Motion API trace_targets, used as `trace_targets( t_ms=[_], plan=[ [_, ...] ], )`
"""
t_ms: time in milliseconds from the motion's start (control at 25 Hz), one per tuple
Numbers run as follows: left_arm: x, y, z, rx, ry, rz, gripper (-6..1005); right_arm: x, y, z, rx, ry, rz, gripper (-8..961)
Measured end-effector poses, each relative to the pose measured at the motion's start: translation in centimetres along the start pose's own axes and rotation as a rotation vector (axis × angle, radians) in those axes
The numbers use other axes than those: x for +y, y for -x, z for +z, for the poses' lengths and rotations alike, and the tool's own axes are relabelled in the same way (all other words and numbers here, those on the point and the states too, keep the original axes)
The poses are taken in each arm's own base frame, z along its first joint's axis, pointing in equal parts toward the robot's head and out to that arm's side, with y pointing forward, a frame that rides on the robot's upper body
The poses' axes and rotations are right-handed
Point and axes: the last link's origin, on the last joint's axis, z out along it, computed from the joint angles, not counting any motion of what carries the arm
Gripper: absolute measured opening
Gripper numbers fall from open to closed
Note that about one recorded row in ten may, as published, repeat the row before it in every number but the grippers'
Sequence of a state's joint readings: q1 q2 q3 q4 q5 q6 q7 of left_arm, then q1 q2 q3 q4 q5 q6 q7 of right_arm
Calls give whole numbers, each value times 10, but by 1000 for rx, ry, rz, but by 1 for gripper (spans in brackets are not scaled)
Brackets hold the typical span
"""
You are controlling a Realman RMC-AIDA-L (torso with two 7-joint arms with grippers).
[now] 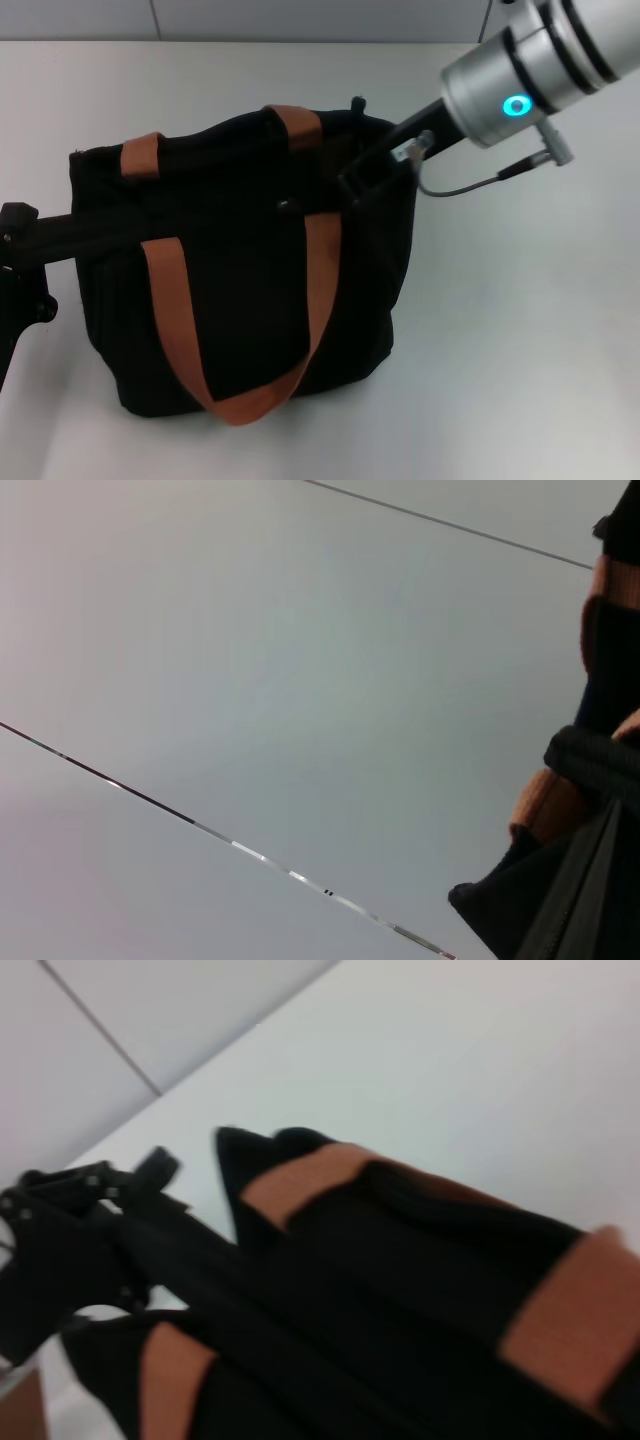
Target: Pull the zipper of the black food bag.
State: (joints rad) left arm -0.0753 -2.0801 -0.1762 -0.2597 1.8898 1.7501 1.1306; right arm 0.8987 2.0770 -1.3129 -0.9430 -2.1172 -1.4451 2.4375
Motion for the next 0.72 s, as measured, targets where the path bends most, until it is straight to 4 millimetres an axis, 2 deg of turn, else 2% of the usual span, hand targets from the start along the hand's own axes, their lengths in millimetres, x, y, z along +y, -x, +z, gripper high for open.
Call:
trace_targets(
  t_ms=[240,280,440,480,640,720],
  plan=[
    [0,0,1,4,-2,-2,13,-18,-20,-29,-57,-68,88,-1],
    [0,0,1,2,-3,-1,13,-24,-26,-39,-102,-71,118,-1],
    [-1,-2,2,13,-9,-6,14,-24,-31,-50,-221,1,145,2],
    [-2,-6,3,25,-26,-18,15,-21,-33,-56,-308,70,156,5],
    [-6,-9,3,36,-58,-45,16,-22,-42,-67,-397,111,151,17],
    [-8,-10,3,38,-75,-68,17,-23,-49,-76,-471,125,119,72]
  ],
)
